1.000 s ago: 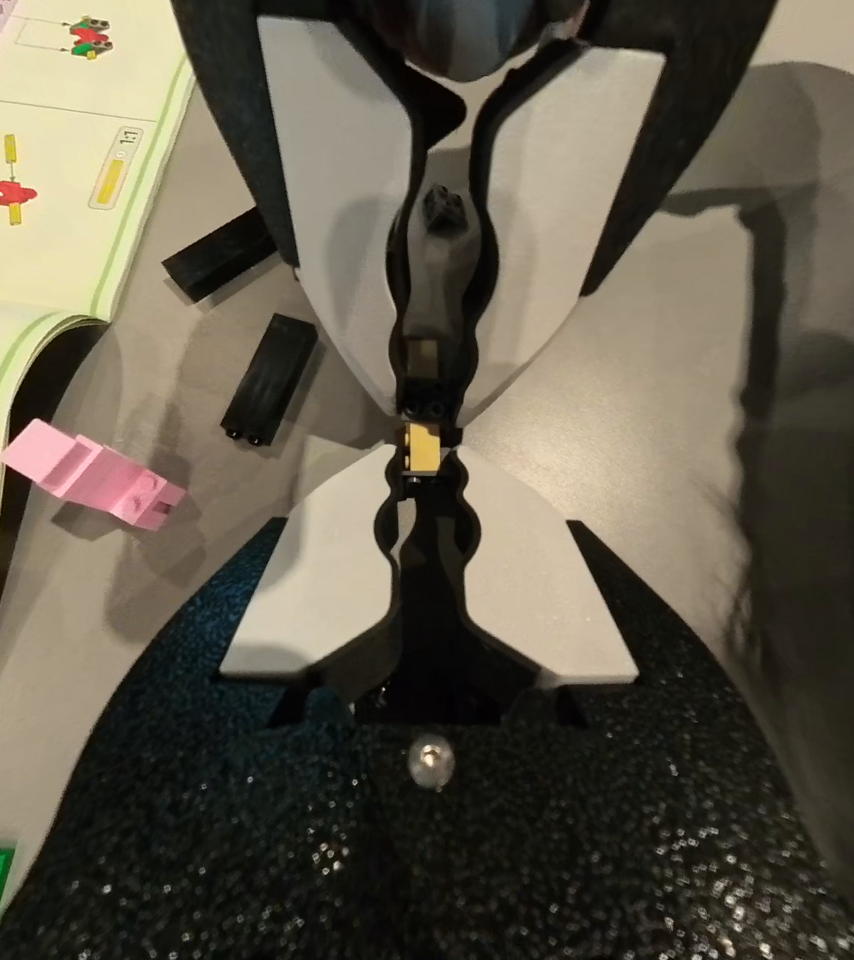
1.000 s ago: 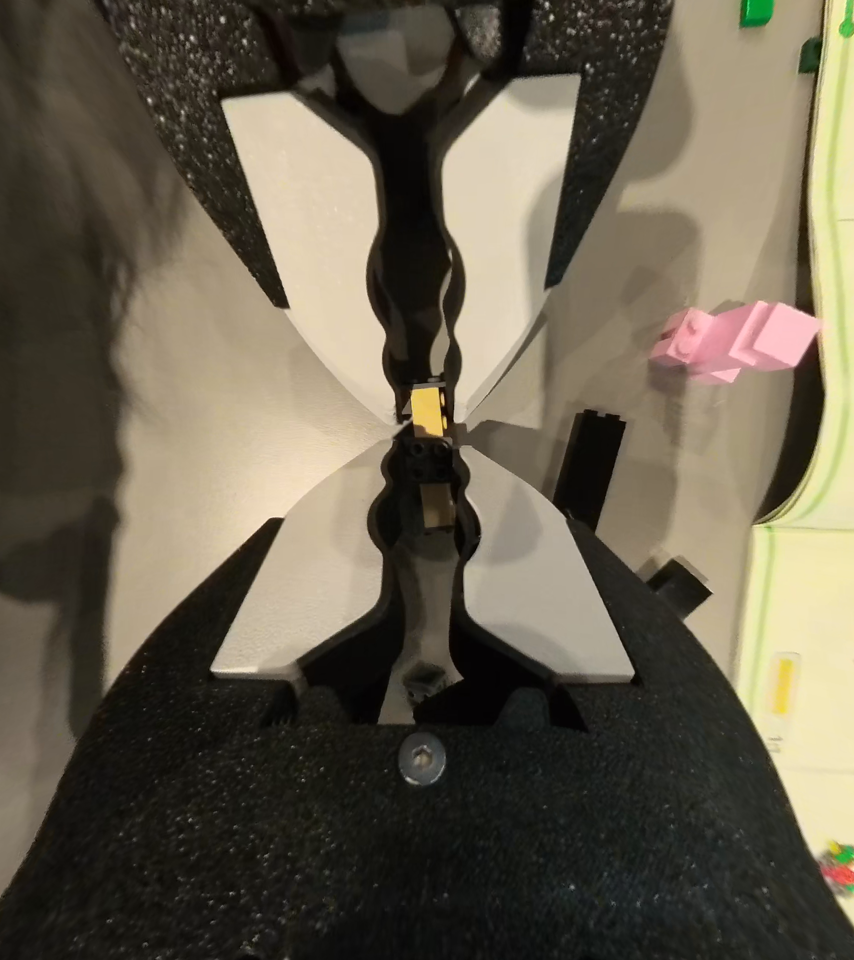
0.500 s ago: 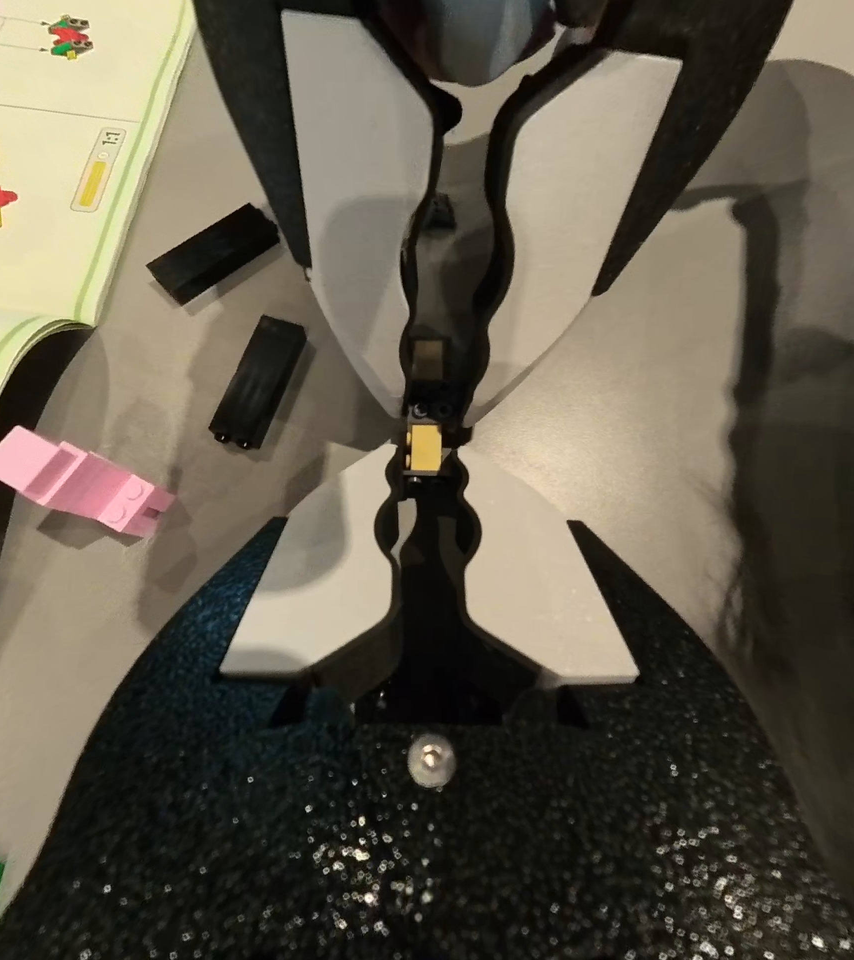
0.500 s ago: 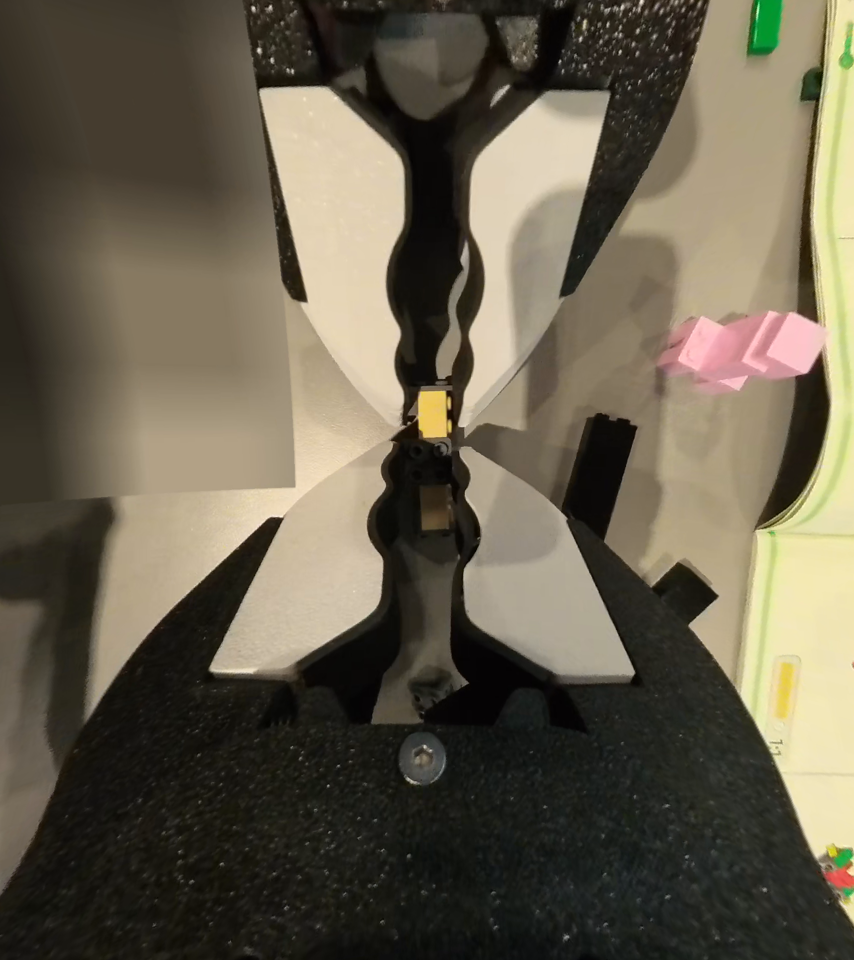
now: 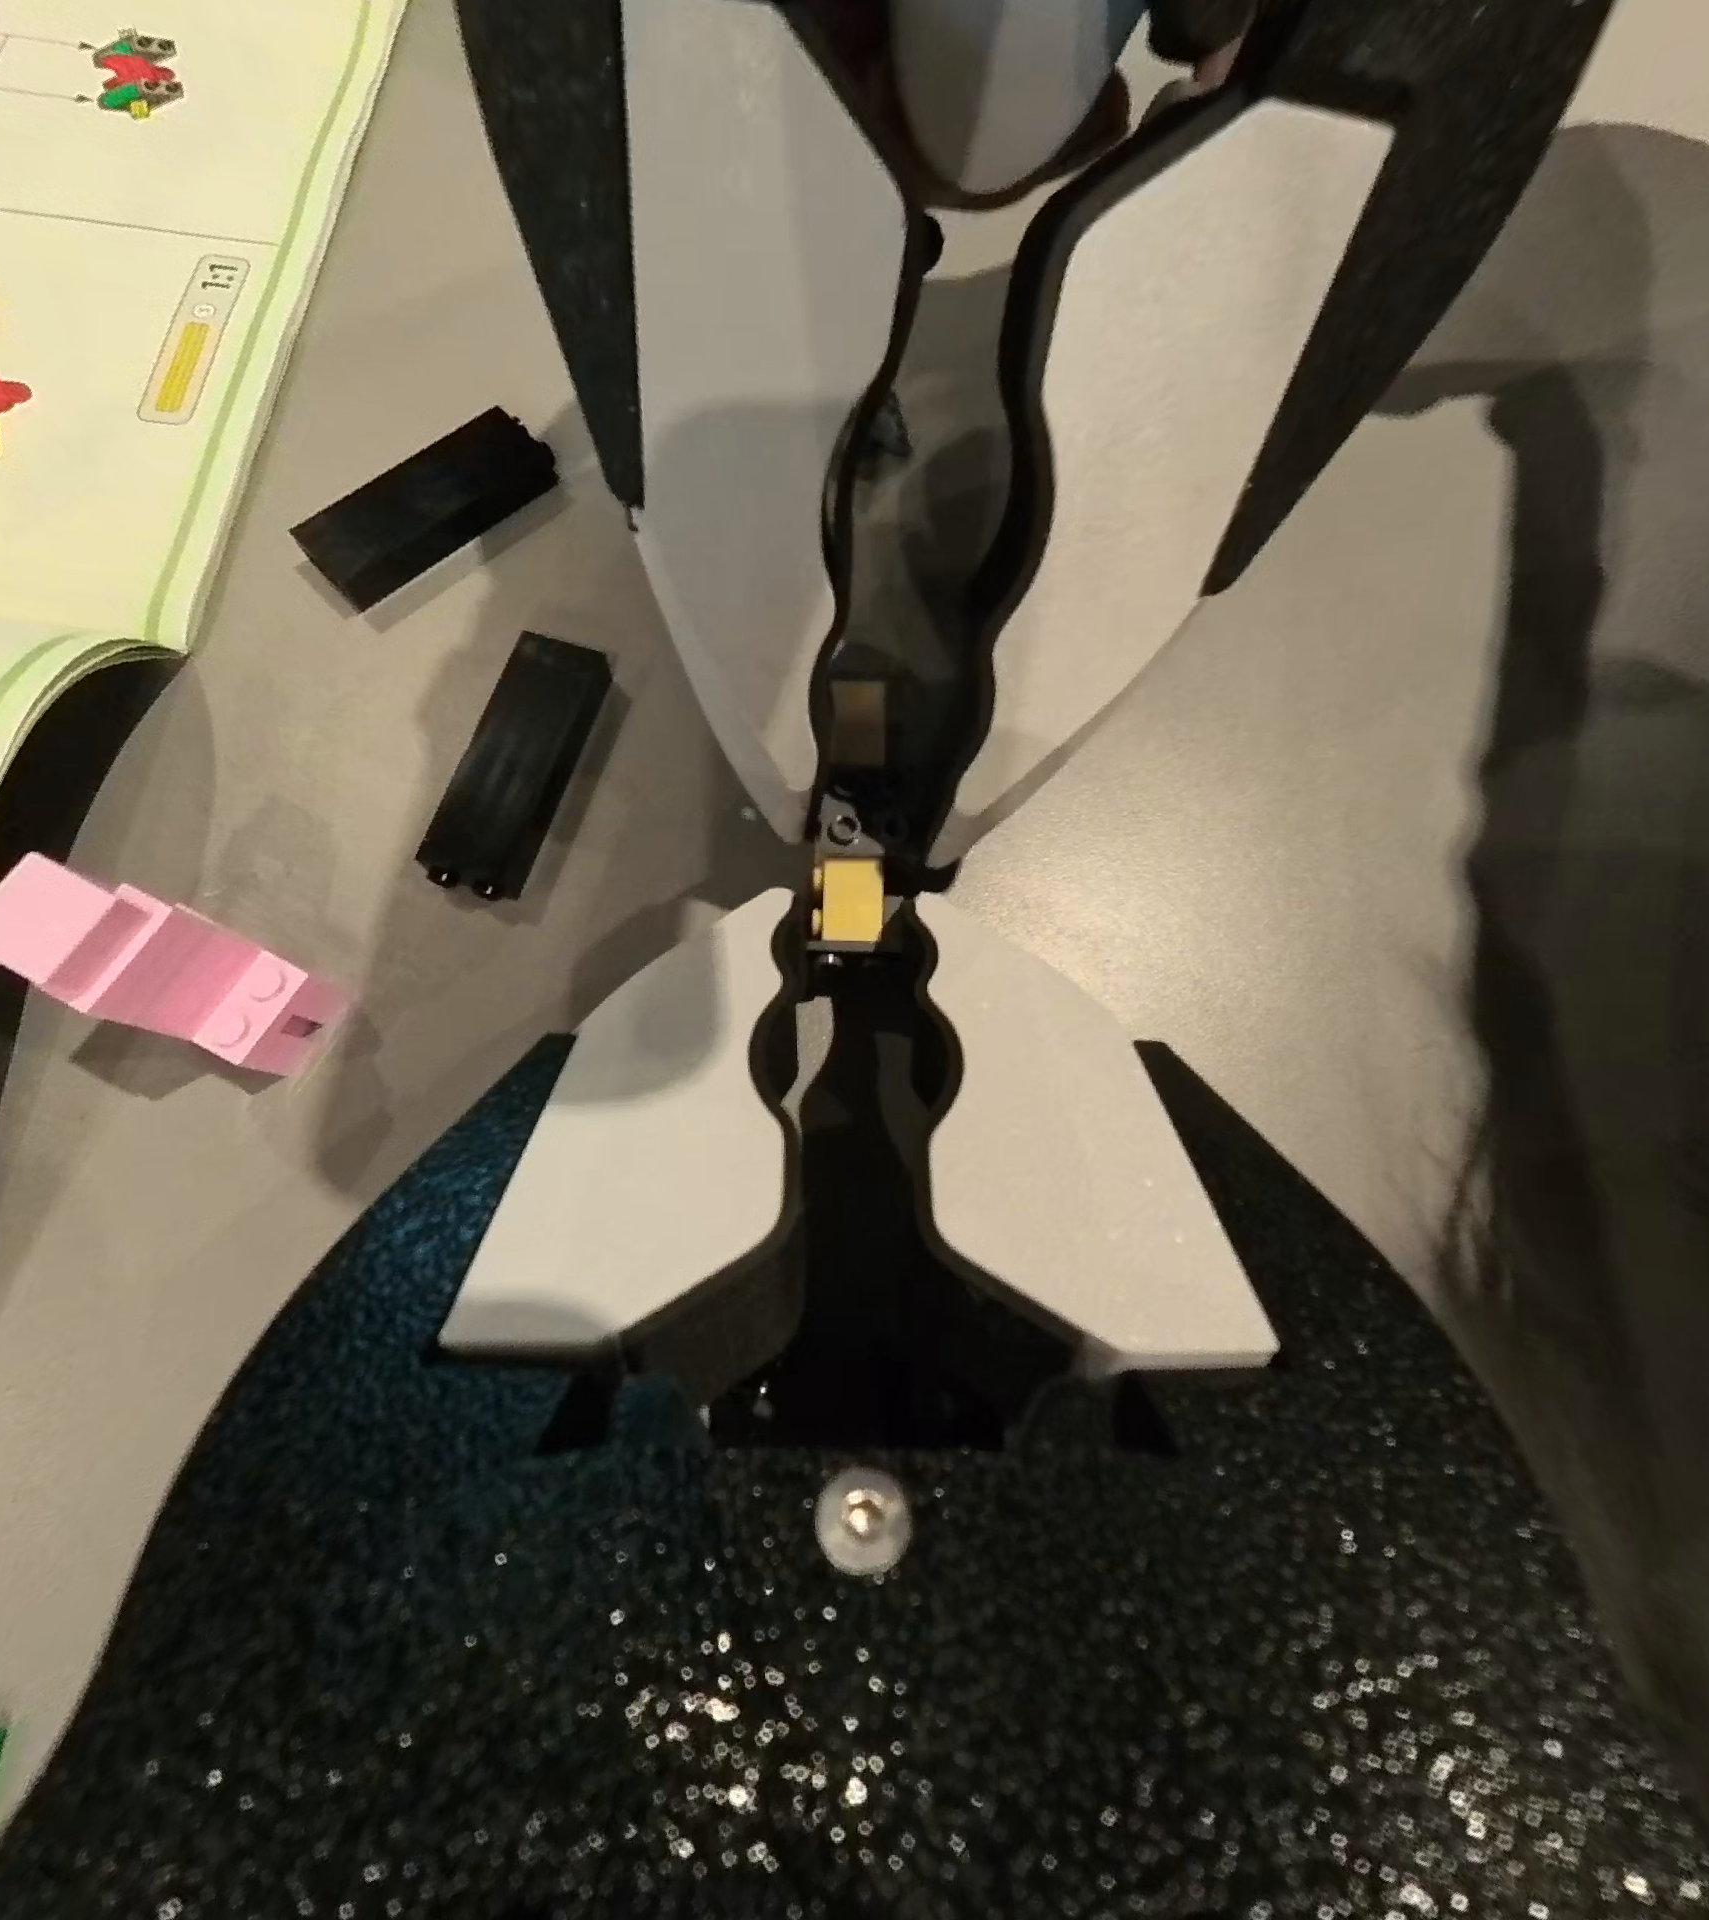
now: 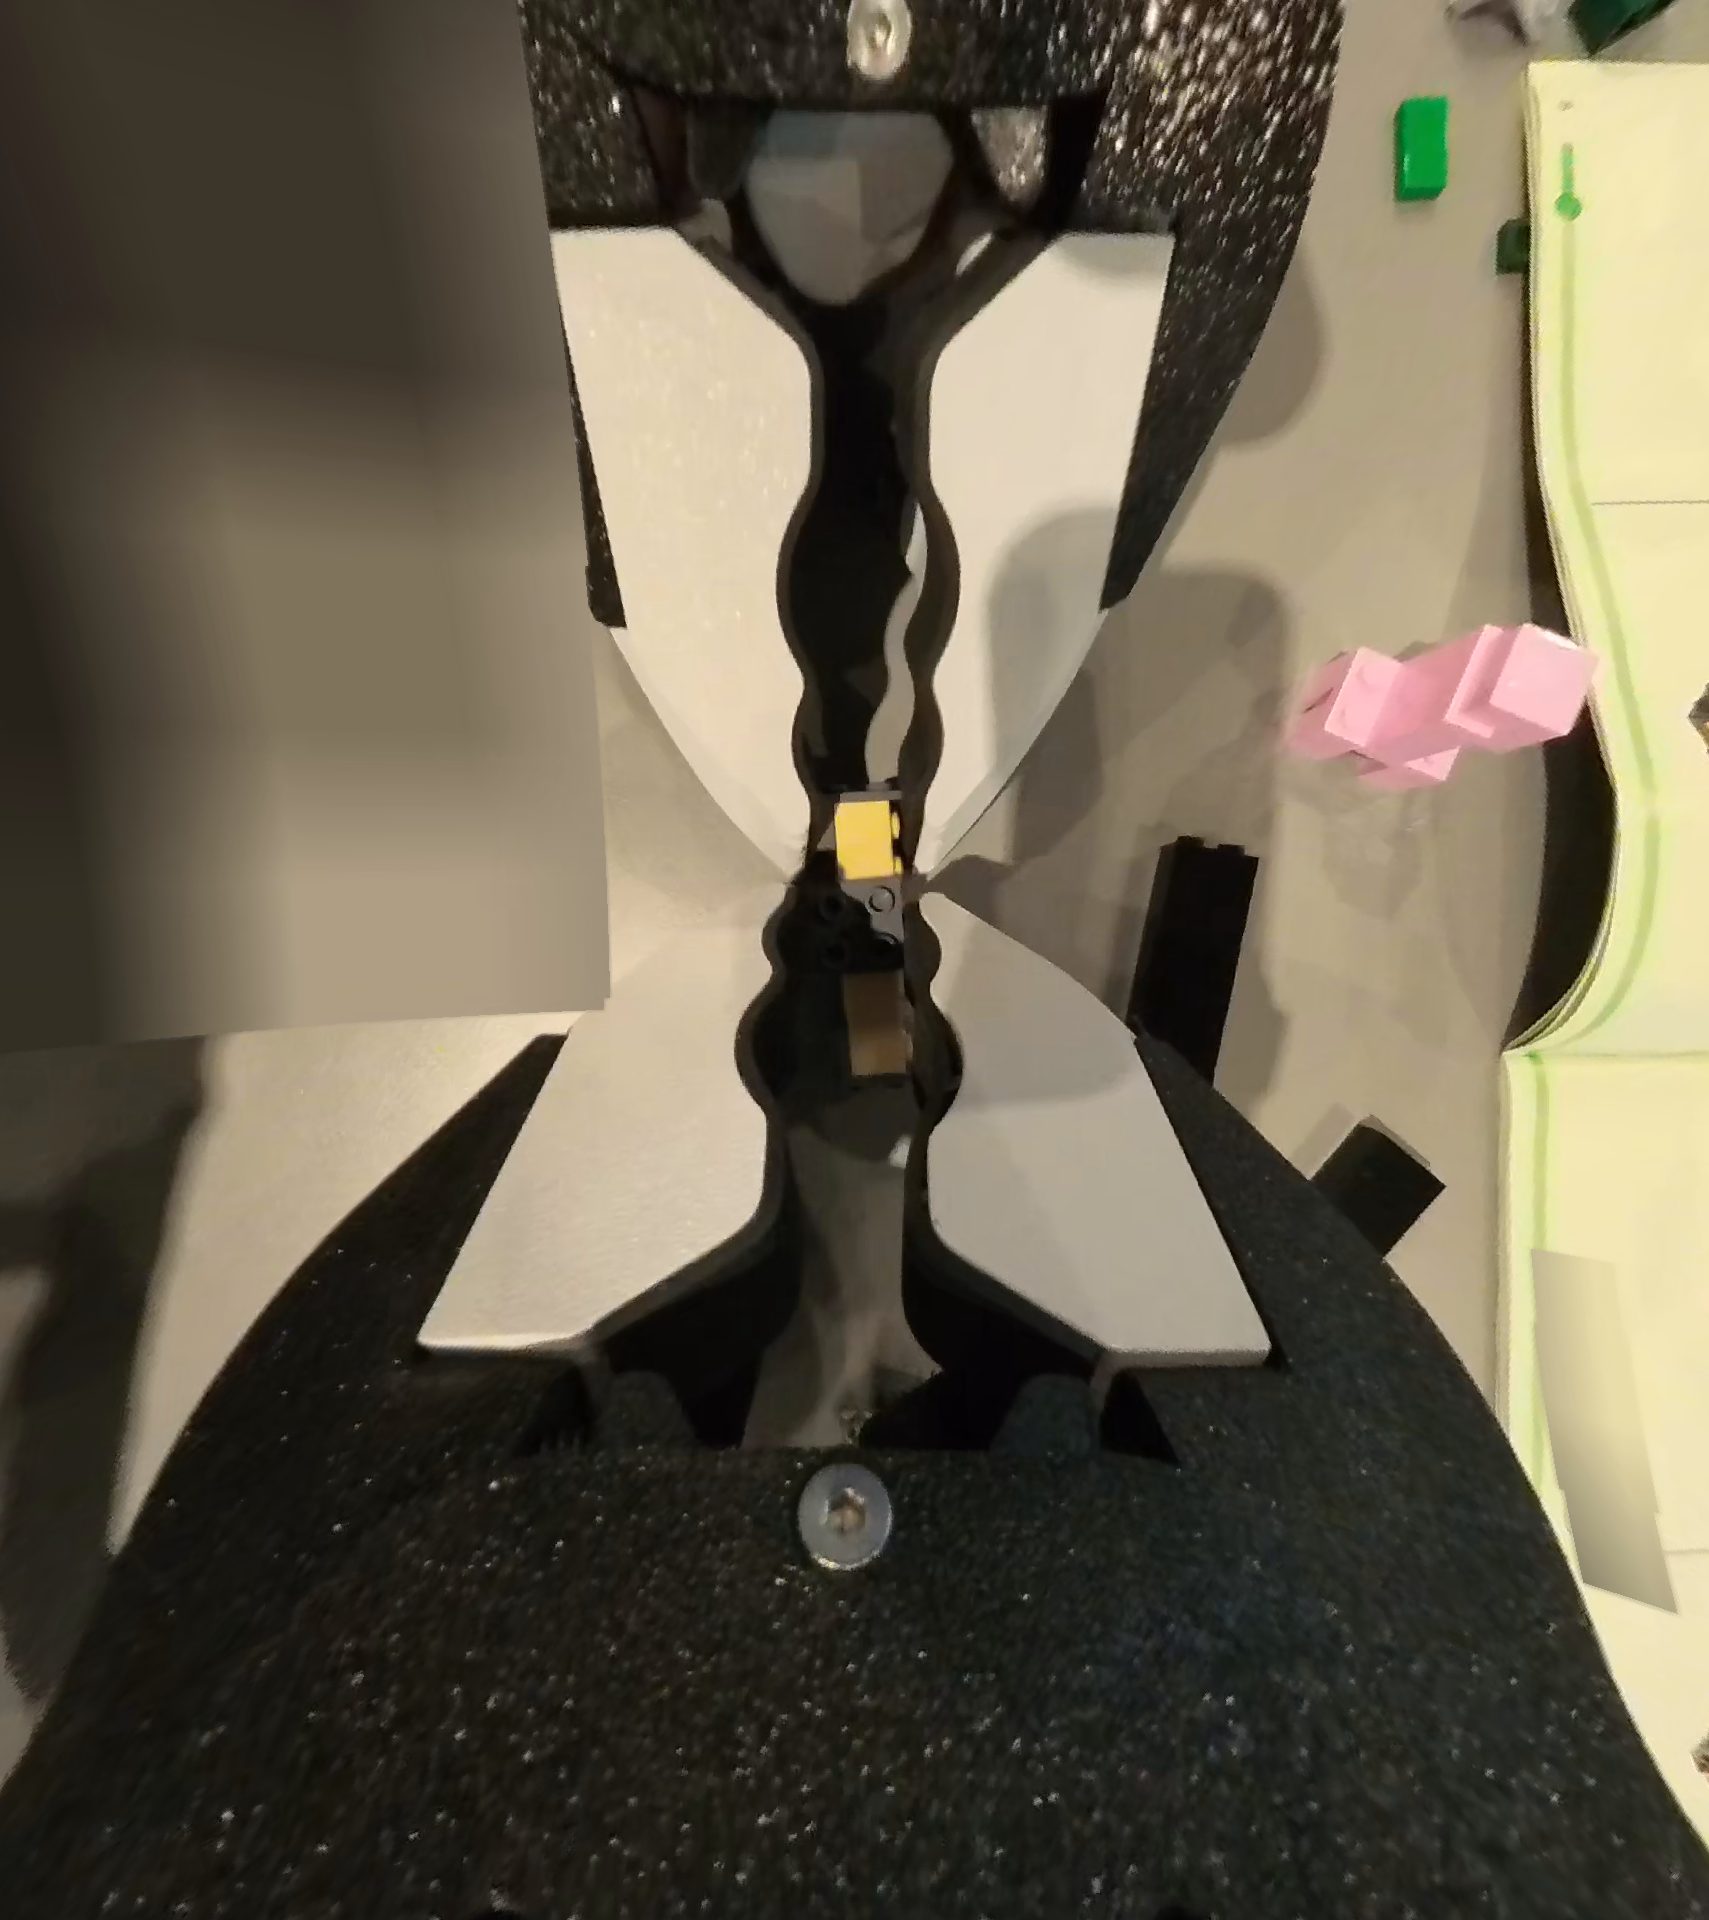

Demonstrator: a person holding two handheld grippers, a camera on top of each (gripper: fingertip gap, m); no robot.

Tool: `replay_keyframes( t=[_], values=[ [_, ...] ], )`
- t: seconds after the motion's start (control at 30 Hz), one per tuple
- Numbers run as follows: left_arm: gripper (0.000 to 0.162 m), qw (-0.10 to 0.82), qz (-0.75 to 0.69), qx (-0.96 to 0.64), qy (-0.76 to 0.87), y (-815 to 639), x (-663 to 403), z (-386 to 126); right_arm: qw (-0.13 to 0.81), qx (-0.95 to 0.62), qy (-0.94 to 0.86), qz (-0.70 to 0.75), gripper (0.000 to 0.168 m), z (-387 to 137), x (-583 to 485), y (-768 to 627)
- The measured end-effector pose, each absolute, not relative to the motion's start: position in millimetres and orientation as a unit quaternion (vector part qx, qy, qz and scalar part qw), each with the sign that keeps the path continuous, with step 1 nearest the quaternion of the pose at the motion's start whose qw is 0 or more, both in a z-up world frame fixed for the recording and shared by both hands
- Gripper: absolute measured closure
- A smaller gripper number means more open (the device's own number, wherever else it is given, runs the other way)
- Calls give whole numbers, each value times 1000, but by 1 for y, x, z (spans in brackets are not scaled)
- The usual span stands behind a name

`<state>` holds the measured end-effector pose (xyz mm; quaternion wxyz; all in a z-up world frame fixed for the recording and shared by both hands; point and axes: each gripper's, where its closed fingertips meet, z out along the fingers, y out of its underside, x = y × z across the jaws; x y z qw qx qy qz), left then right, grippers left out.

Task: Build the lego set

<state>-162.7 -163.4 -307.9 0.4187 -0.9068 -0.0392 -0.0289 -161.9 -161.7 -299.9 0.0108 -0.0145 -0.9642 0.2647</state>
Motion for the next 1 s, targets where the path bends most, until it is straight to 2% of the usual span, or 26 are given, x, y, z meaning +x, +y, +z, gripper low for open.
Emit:
replay_keyframes(
  t=[0.2, 1.0],
  values=[
    [146, 419, -30, -907, -40, -163, -163, -308, 30, -1, -966, 256, 151, -300, -163, -160],
    [146, 419, -29, -907, -39, -163, -162, -308, 6, -12, -962, 272, 151, -297, -163, -163]
  ],
)
